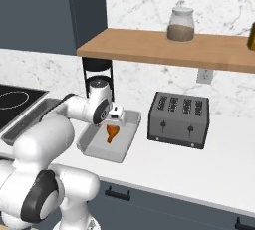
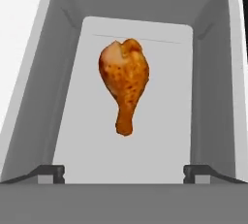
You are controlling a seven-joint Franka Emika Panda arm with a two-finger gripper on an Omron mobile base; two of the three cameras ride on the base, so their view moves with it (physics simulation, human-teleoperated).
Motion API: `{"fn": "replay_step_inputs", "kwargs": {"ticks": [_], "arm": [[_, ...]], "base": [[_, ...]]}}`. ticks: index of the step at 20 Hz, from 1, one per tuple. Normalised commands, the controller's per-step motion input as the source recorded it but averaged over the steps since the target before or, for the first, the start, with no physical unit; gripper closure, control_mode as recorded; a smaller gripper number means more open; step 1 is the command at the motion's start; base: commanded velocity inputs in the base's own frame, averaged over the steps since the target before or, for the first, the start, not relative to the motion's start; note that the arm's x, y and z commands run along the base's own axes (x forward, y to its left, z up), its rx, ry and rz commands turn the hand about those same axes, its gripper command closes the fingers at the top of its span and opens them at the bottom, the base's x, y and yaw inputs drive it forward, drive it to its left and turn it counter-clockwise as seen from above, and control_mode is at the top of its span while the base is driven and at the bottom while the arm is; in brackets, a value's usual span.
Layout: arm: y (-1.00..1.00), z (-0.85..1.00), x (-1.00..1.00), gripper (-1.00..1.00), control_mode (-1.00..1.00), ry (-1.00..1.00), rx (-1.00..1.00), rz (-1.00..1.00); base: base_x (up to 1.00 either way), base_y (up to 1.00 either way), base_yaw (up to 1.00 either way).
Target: Place one onion and one chicken drumstick in each tupperware on the nearby counter, to pack two identical lunches.
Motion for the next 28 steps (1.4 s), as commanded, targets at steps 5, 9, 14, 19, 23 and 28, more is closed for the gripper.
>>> {"fn": "replay_step_inputs", "kwargs": {"ticks": [5,9,14,19,23,28], "arm": [[0.11,0.6,-1.0,-1.0,-1.0,-0.18,-0.02,0.0],[0.51,0.36,-0.95,-1.0,-1.0,-0.18,-0.12,0.0],[0.56,0.18,-0.8,-1.0,-1.0,-0.15,-0.14,0.01],[0.0,0.0,0.0,-1.0,1.0,0.0,0.0,0.0],[0.0,0.0,0.0,-1.0,1.0,0.0,0.0,0.0],[0.0,0.0,0.0,-1.0,1.0,0.0,0.0,0.0]], "base": [[0.0,0.0,0.0],[0.0,0.0,0.0],[0.0,0.0,0.0],[-1.0,0.11,0.02],[-1.0,-0.55,-0.04],[-0.87,-1.0,-0.13]]}}
